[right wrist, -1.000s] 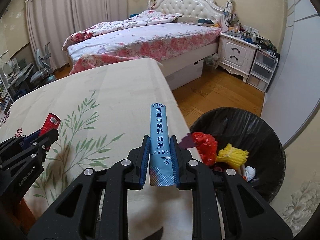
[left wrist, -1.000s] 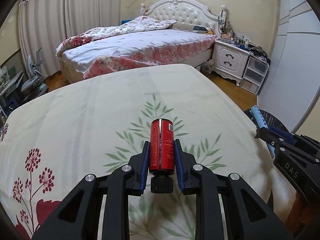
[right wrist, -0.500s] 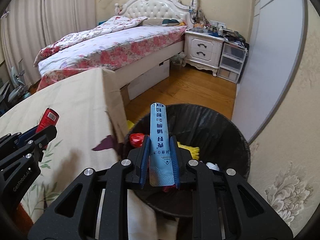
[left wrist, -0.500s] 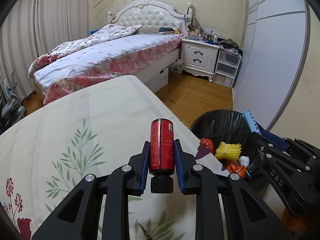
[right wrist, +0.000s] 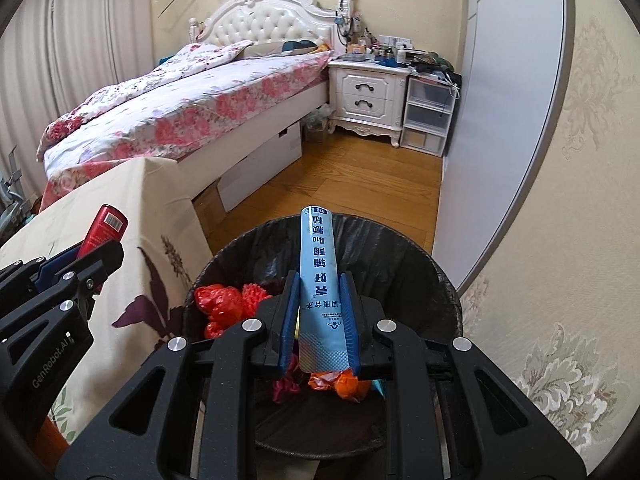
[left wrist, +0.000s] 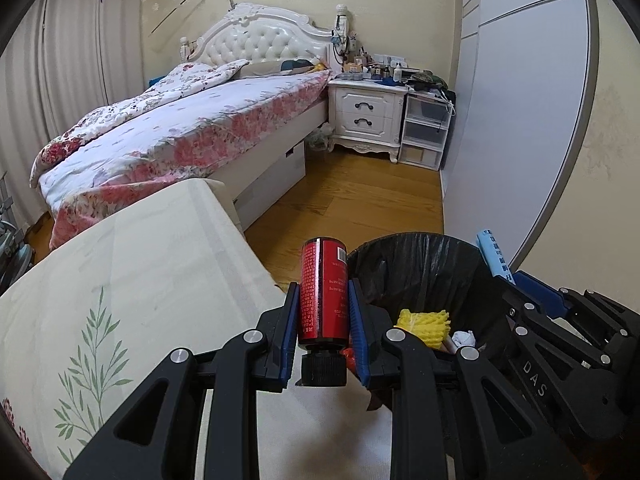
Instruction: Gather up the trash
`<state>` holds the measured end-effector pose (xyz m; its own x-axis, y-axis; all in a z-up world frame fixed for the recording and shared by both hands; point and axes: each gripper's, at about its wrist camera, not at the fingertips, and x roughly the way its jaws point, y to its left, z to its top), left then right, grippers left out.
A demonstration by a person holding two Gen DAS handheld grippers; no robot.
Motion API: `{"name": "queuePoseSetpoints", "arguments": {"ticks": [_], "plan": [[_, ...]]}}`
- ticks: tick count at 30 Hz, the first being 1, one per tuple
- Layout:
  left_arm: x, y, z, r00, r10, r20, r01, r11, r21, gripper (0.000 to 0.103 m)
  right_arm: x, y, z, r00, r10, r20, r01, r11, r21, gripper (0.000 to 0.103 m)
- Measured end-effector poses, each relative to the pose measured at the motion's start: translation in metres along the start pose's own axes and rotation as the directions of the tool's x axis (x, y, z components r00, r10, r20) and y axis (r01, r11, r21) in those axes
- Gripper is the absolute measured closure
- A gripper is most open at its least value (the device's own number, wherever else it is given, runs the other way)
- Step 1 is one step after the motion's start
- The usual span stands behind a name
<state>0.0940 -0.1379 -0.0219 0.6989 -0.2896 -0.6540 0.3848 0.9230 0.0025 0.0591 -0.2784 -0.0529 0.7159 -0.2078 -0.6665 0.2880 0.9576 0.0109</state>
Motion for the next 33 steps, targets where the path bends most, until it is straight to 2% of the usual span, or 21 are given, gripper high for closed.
{"name": "queuePoseSetpoints", "arguments": {"ticks": [9, 11, 13, 16, 19, 25, 33], "plan": [[0.018, -0.007, 0.004, 1.0, -0.005, -0.015, 0.006, 1.0, 0.021, 0.078, 0.01, -0.011, 0.002, 1.0, -0.016, -0.008, 0.016, 1.0, 0.026, 0.082], [0.019, -0.008, 0.004, 1.0, -0.004, -0.017, 0.004, 1.0, 0.021, 0.07, 0.012, -0.012, 0.001, 1.0, -0.018, -0.011, 0.019, 0.999, 0.028, 0.081], [0.02, -0.008, 0.005, 1.0, 0.002, -0.01, -0.002, 1.0, 0.02, 0.057, 0.014, -0.013, 0.0, 1.0, -0.022, -0.015, 0.022, 0.999, 0.028, 0.08], [0.021, -0.009, 0.005, 1.0, 0.004, -0.006, -0.004, 1.0, 0.017, 0.047, 0.017, -0.011, 0.003, 0.999, -0.03, -0.013, 0.031, 0.999, 0.03, 0.069], [0.021, -0.009, 0.005, 1.0, 0.013, -0.006, -0.013, 1.0, 0.015, 0.039, 0.017, -0.012, 0.003, 0.999, -0.041, -0.006, 0.041, 0.999, 0.032, 0.066], [0.019, -0.002, 0.005, 1.0, 0.023, 0.0, -0.023, 1.0, -0.006, 0.032, 0.013, -0.013, 0.003, 0.998, -0.06, 0.01, 0.06, 0.997, 0.039, 0.052], [0.004, 0.012, 0.001, 0.999, 0.041, 0.025, -0.04, 0.999, -0.03, 0.031, 0.003, -0.007, 0.0, 0.998, -0.056, 0.022, 0.055, 0.998, 0.02, 0.048]]}}
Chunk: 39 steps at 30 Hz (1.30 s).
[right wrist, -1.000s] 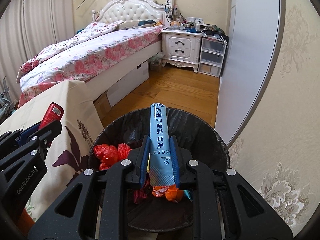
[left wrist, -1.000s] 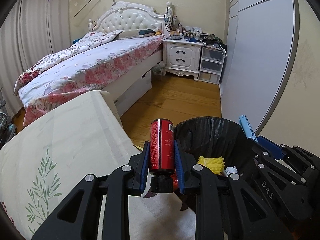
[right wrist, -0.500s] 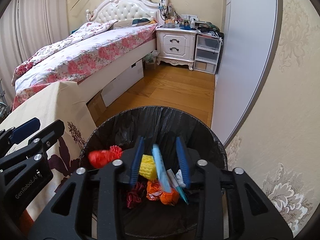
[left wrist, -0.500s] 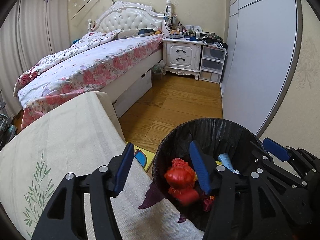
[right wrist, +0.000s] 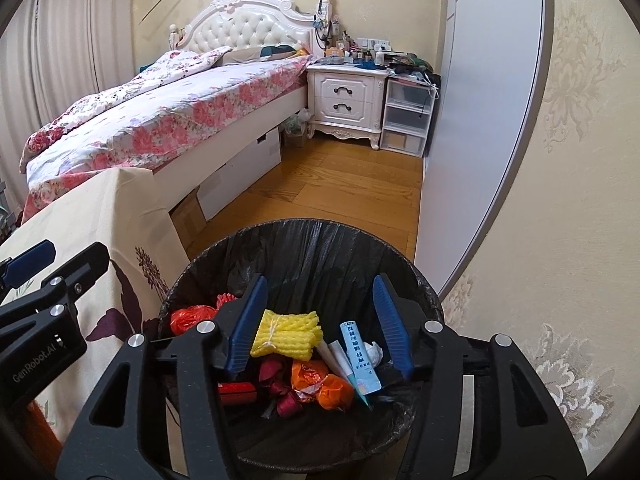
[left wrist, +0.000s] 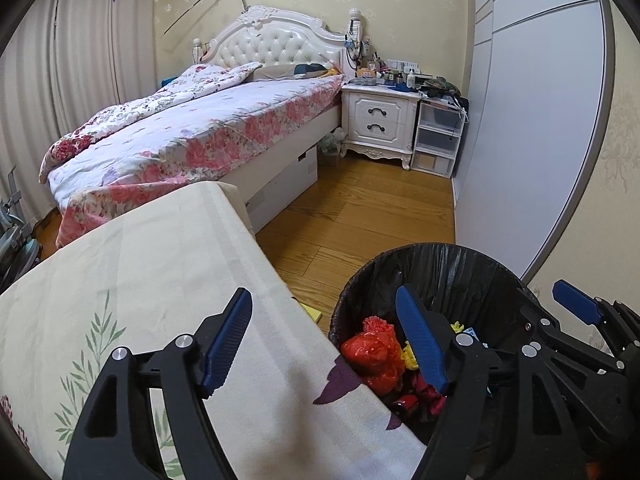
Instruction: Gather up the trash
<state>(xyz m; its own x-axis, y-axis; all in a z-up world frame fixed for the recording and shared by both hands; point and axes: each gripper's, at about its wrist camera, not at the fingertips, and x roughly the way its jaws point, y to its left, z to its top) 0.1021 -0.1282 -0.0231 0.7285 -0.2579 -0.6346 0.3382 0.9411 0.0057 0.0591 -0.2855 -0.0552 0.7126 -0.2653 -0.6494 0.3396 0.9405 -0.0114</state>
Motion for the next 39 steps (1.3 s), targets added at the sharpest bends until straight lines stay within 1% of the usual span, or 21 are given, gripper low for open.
{"name": "queuePoseSetpoints", "arguments": {"ticks": [2, 18, 19, 20, 29, 32, 39], "plan": [[-0.006, 0.002, -0.003, 1.0, 0.005, 0.009, -0.005, 1.0, 0.0, 0.031, -0.004, 0.003, -0.002, 1.0, 0.0, 0.005, 0.0, 1.0, -0.01, 0.045], [-0.048, 0.022, -0.026, 0.998, 0.031, 0.048, -0.029, 0.999, -0.033, 0.027, -0.046, 0.019, -0.015, 0.999, 0.029, 0.044, -0.026, 0.998, -0.057, 0.043], [-0.049, 0.023, -0.027, 0.998, 0.032, 0.048, -0.03, 0.999, -0.035, 0.027, -0.049, 0.02, -0.015, 0.998, 0.031, 0.048, -0.028, 0.998, -0.062, 0.04], [-0.051, 0.025, -0.028, 0.998, 0.034, 0.048, -0.032, 0.999, -0.039, 0.027, -0.051, 0.021, -0.016, 0.998, 0.032, 0.052, -0.028, 0.997, -0.065, 0.035], [-0.071, 0.036, -0.036, 0.997, 0.047, 0.062, -0.043, 0.997, -0.056, 0.026, -0.071, 0.025, -0.022, 0.996, 0.046, 0.073, -0.039, 0.996, -0.085, 0.034], [-0.078, 0.037, -0.04, 0.995, 0.065, 0.069, -0.061, 0.997, -0.055, 0.024, -0.078, 0.027, -0.024, 0.995, 0.051, 0.081, -0.044, 0.995, -0.091, 0.034], [-0.086, 0.043, -0.044, 0.994, 0.078, 0.078, -0.073, 0.995, -0.065, 0.024, -0.085, 0.03, -0.026, 0.994, 0.06, 0.088, -0.051, 0.993, -0.102, 0.034]]}}
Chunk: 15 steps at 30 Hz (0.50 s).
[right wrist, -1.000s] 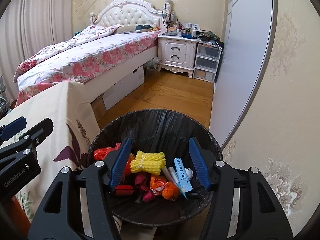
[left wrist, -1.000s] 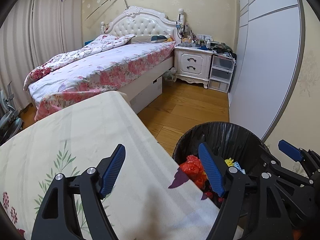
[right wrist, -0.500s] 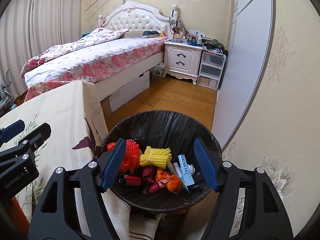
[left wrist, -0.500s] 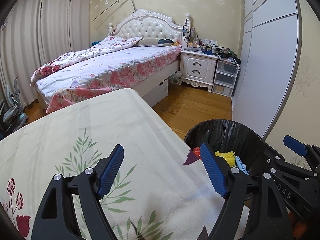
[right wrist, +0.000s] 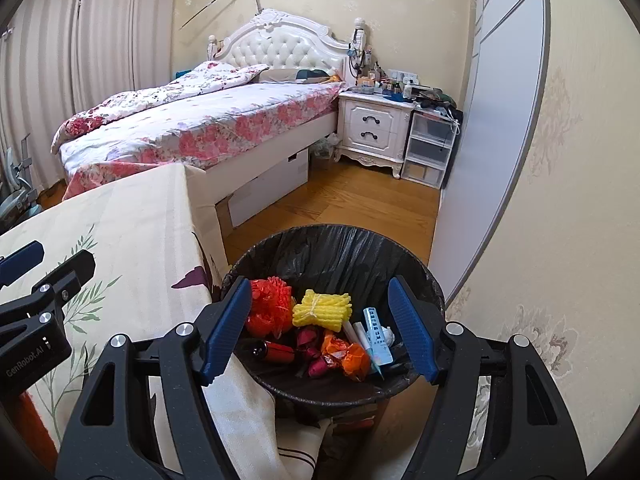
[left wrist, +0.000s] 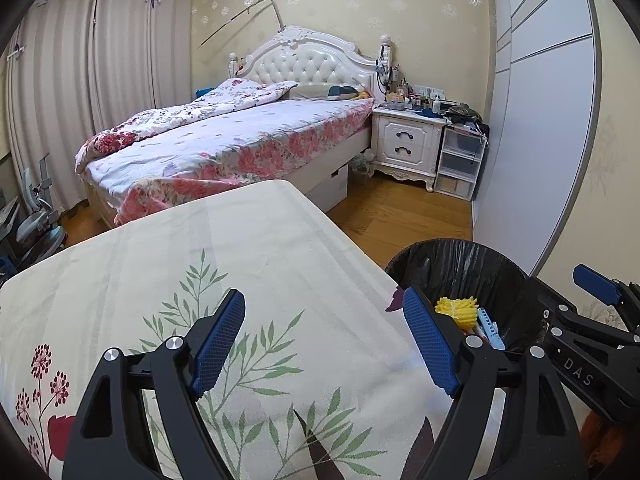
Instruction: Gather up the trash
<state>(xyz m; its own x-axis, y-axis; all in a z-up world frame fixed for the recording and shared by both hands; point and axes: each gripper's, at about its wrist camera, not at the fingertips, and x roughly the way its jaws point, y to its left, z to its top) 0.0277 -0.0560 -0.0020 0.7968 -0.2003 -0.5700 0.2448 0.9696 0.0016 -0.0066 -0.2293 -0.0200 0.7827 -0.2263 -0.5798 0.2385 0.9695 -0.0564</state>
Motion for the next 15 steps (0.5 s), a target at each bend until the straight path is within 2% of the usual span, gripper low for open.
{"name": "queuePoseSetpoints", "arguments": {"ticks": [15], "plan": [[-0.0019, 0.0038, 0.0008, 1.0, 0.002, 0.005, -0.002, 1.0, -0.007, 0.024, -0.003, 0.0006, 0.0, 1.0, -0.004, 0.008, 0.004, 1.0, 0.0, 0.034]]}}
